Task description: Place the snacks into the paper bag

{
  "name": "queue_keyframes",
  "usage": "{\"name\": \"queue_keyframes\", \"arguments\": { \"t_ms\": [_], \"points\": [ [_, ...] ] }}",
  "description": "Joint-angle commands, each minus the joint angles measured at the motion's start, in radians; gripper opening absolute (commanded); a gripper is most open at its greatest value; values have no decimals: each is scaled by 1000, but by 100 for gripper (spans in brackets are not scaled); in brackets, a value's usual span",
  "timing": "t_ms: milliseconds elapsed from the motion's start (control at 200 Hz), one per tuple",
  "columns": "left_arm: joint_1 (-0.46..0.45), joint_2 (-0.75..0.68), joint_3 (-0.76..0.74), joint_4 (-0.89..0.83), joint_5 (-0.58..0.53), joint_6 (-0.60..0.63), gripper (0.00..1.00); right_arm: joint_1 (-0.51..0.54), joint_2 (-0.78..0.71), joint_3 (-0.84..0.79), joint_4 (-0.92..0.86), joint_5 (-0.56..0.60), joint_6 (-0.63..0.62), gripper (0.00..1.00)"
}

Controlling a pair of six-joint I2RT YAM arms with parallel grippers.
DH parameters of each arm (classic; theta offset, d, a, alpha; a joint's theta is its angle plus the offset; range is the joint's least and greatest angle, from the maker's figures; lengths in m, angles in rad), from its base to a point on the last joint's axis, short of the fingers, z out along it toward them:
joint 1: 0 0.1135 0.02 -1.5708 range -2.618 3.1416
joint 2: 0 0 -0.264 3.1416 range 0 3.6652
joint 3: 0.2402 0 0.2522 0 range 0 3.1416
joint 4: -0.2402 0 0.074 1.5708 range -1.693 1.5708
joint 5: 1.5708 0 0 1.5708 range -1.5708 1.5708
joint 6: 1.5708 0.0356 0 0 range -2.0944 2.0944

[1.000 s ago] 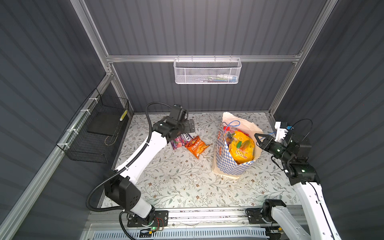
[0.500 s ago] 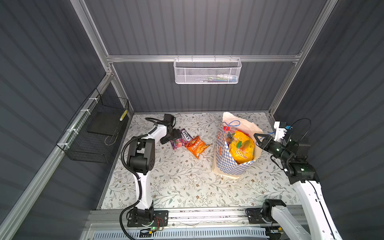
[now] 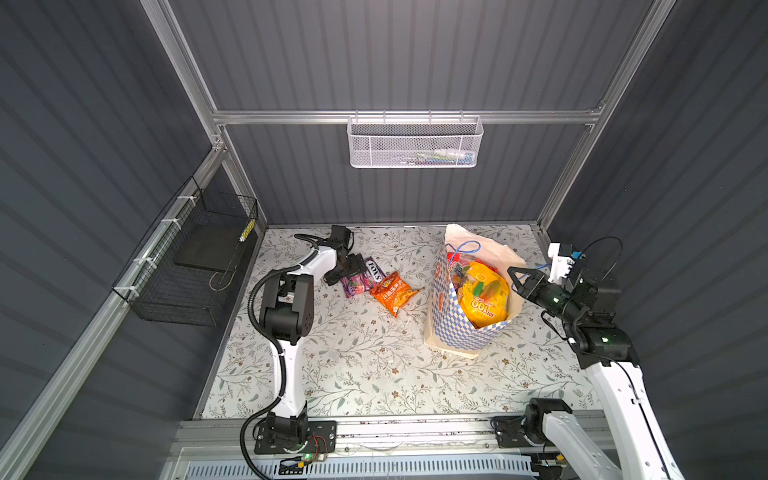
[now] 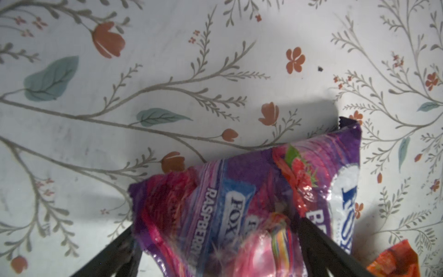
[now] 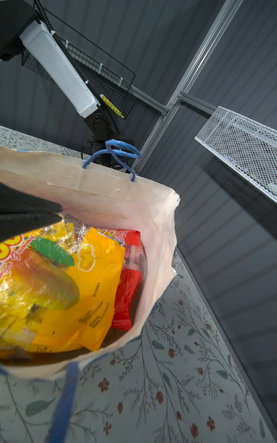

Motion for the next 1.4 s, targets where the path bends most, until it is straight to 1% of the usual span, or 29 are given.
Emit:
{"name": "queue_keyframes", "arguments": {
  "t_ms": [0,75,145,225,285,330,380,475,625,856,1051,1156,1216,1271,1391],
  "points": [
    [-6,33,15,-44,-2,-20,94,3,-14,-9,-3,3,-11,0],
    [-6,32,2,-34,1,-24,90,3,-16,-9,-3,3,-11,0],
    [-6,39,1,-37,5,-24,84,4,-18,-9,-4,5,-11,0],
    [-5,41,-7,-34,13,-28,71,3,-18,-9,-4,6,-11,0],
    [-5,32,-12,-35,26,-31,64,3,-20,-9,-5,5,-12,0],
    [-6,7,-32,-15,41,-38,57,3,-20,-10,-4,8,-12,0],
    [-6,-30,-63,10,57,-50,48,3,-20,-11,-6,9,-13,0],
    [-6,-115,-118,63,85,-69,34,3,-20,-11,-7,8,-13,0],
    [-5,-222,-153,85,104,-85,22,3,-21,-11,-7,11,-15,0],
    [-5,-405,-201,87,98,-101,7,4,-21,-11,-6,5,-13,0],
    [-8,-573,-215,87,132,-108,0,3,-24,-9,-7,11,-15,0],
    [-19,-651,-189,66,145,-96,0,3,-23,-8,-7,4,-15,0],
    [-42,-684,-156,48,150,-82,0,3,-24,-6,-7,2,-16,0],
    [-82,-707,-114,30,140,-65,0,4,-26,-4,-13,3,-17,0],
    [-220,-726,17,-6,63,-32,0,3,-21,19,-43,-6,-33,0]
  ]
}}
